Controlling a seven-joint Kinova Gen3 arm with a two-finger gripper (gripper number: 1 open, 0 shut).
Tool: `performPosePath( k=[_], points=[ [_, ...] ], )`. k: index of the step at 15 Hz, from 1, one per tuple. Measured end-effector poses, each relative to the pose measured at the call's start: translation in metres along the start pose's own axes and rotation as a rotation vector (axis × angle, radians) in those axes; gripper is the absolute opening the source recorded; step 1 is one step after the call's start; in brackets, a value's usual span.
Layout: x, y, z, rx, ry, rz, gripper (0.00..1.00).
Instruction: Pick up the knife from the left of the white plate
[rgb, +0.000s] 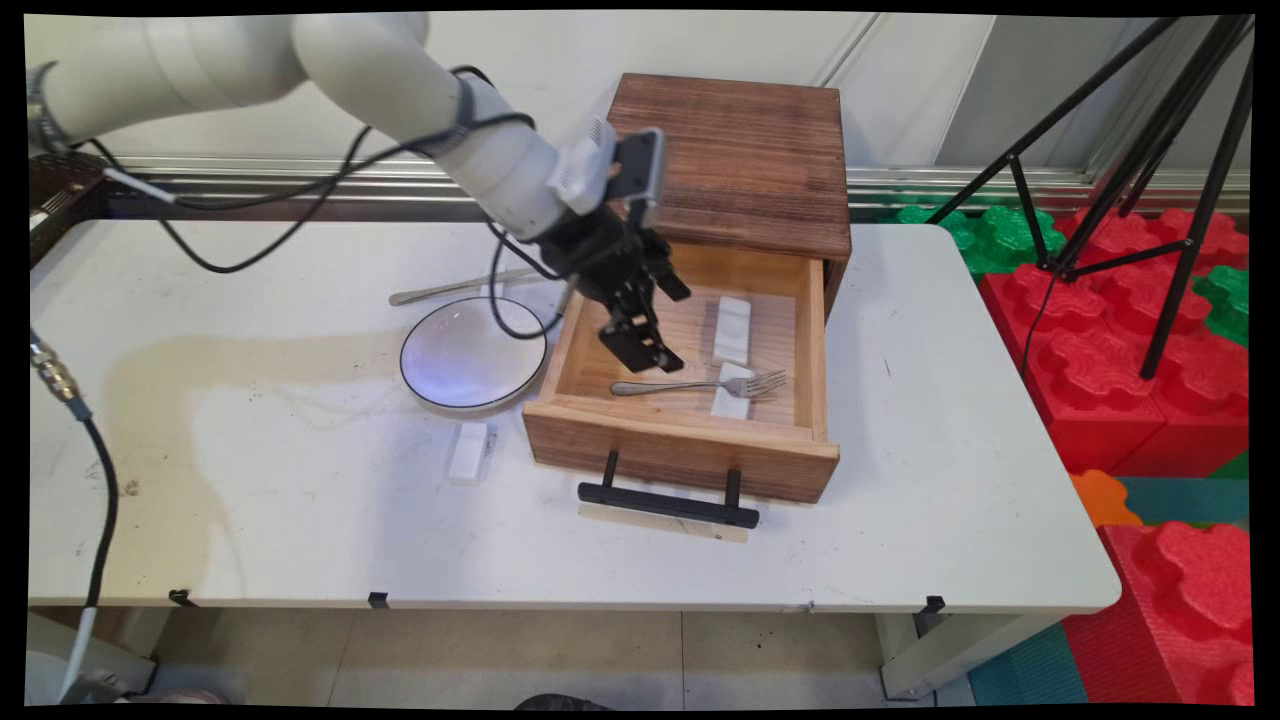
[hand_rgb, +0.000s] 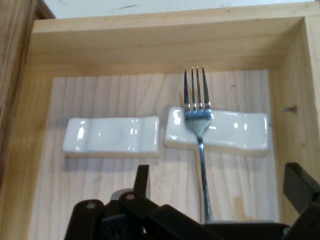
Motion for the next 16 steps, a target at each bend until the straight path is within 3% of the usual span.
performPosePath(
  k=[16],
  points=[
    [-0.062,-0.006,-0.134,0.010,0.056,-0.026,1.00]
  ],
)
